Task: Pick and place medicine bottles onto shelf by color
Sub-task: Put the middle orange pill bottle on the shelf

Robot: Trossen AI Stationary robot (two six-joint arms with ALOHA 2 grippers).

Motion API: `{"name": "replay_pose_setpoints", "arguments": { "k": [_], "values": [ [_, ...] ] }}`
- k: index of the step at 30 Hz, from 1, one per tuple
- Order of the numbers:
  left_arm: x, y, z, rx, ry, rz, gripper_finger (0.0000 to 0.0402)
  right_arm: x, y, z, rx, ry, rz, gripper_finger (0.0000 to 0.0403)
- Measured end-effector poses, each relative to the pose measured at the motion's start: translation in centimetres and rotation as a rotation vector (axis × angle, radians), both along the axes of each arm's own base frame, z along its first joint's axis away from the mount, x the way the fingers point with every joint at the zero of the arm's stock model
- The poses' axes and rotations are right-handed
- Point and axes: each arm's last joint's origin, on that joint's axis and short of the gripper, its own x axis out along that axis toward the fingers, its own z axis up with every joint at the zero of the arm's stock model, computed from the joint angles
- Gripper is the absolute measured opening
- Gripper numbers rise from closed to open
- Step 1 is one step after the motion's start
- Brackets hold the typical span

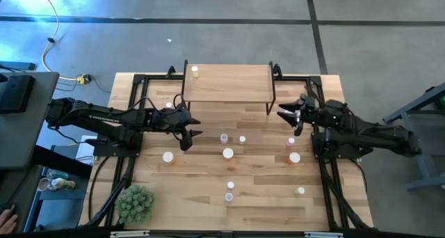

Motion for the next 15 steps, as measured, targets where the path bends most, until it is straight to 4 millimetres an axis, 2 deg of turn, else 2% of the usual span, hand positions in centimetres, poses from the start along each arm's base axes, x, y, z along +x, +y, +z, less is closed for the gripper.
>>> {"name": "replay_pose_setpoints", "arguments": {
  "k": [8, 15],
  "values": [
    [0.0, 0.0, 0.0, 0.001, 0.001, 0.002, 0.0197, 2.0, -0.5, 0.5, 0.026, 0.088, 0.007, 0.0183],
    [0.0, 0.0, 0.0, 0.001, 0.001, 0.002, 0.0197, 3.5, -0.4, 1.2, 0.073, 0.118, 0.108, 0.0183]
  ]
}}
